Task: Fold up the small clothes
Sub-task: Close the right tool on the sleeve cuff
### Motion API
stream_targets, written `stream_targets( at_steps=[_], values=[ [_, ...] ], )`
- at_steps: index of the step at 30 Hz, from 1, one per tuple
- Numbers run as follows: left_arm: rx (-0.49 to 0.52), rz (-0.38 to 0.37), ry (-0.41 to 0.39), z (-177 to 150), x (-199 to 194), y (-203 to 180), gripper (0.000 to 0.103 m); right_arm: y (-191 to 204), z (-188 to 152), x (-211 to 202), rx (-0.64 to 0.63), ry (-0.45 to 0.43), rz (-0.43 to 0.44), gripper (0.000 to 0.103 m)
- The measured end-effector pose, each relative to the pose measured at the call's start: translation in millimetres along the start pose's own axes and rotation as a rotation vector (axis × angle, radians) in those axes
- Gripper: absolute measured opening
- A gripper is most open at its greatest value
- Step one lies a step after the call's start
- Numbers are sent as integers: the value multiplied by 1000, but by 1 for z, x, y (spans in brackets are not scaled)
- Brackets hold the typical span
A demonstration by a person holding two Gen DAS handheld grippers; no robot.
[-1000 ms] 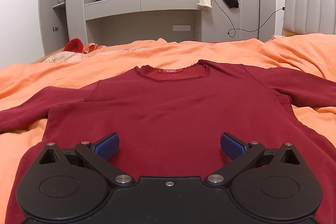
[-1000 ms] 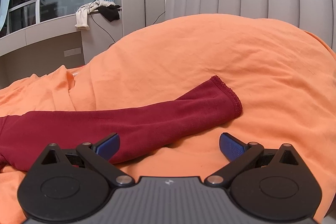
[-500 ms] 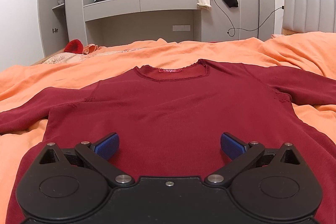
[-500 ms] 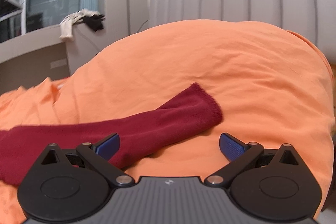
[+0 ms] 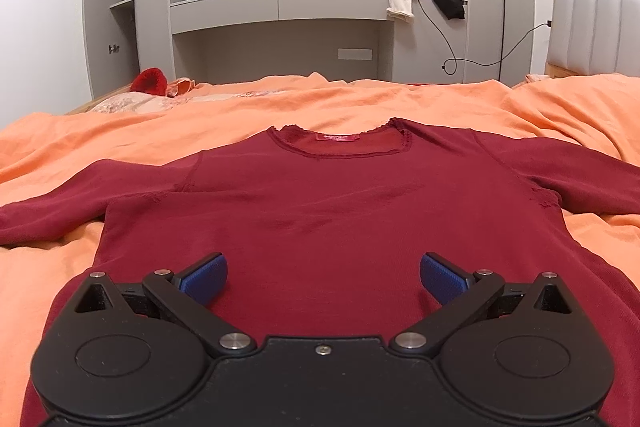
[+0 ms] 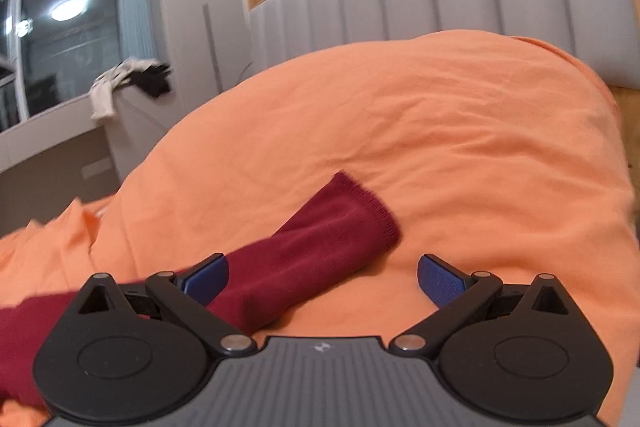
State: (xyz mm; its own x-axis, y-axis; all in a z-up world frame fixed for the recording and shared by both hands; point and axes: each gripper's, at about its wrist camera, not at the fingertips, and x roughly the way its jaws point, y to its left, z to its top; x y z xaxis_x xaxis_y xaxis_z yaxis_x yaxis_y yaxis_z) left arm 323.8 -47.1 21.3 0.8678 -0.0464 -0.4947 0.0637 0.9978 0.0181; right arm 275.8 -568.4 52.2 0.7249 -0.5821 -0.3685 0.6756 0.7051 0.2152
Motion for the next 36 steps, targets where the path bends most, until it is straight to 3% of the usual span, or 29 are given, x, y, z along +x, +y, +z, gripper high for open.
stream_targets(
  at_steps=[3,6,9,10,11,14,19,24,29,36],
  values=[
    [-19,0,7,2,0,3,102,0,5,6,-26,-15,-58,101],
    [-23,2,12,3,0,5,102,-1,6,18,-26,2,-97,92],
    [-17,11,13,3,-1,4,102,1,6,21,-25,6,-121,76],
    [-15,15,15,3,0,5,102,3,6,22,-31,6,-120,65],
    [-14,19,17,3,0,5,102,4,6,22,-36,9,-115,47],
    [-22,26,21,4,-1,8,102,4,5,21,-22,19,-94,17],
    [-44,35,34,6,0,14,102,6,12,7,30,-24,-12,12],
    [-78,45,55,13,0,23,102,40,22,-29,-36,-111,114,12],
    [-120,58,73,19,1,39,102,105,26,-68,-164,-185,281,11],
    [-214,82,82,26,0,71,102,208,20,-109,-285,-197,546,11]
  ],
)
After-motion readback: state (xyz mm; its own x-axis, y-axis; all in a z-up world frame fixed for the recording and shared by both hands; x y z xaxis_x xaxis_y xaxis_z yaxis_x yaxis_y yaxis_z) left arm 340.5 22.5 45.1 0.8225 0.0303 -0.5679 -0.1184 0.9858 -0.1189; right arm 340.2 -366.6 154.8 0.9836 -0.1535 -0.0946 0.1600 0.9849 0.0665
